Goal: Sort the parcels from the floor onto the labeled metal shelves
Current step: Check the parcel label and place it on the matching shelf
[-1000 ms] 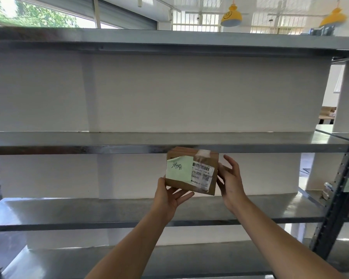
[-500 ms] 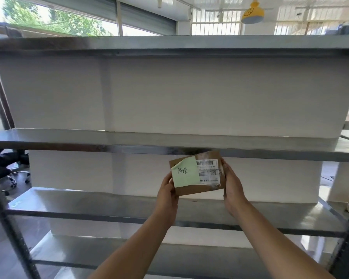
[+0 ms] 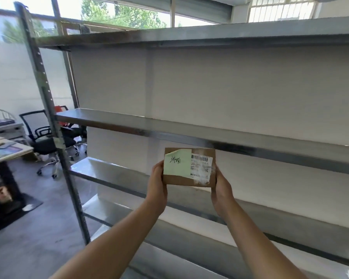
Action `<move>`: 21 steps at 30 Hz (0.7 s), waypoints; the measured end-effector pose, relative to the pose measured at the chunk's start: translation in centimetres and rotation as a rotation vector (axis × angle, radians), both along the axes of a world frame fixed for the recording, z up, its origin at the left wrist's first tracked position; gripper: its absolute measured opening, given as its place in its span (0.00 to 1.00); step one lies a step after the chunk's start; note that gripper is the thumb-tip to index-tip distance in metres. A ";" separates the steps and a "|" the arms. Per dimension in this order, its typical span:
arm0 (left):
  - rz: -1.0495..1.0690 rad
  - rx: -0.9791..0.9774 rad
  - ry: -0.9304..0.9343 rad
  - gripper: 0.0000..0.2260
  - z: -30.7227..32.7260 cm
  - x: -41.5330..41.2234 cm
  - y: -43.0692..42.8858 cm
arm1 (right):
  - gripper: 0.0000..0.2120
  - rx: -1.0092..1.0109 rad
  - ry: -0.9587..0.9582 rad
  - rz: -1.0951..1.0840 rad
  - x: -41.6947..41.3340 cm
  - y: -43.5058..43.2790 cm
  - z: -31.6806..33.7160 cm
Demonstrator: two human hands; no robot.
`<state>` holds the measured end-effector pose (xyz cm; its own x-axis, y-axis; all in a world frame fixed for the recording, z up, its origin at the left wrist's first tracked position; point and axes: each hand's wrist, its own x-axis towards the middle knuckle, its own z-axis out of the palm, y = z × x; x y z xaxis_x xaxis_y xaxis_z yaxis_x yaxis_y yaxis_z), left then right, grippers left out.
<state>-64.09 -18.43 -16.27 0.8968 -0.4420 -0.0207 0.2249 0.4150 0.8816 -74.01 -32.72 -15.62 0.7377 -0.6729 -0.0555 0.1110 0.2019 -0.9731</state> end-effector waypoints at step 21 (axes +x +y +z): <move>0.261 0.024 -0.088 0.15 -0.7 7.0 17.7 | 0.22 -0.030 -0.056 0.352 11.2 15.7 -0.5</move>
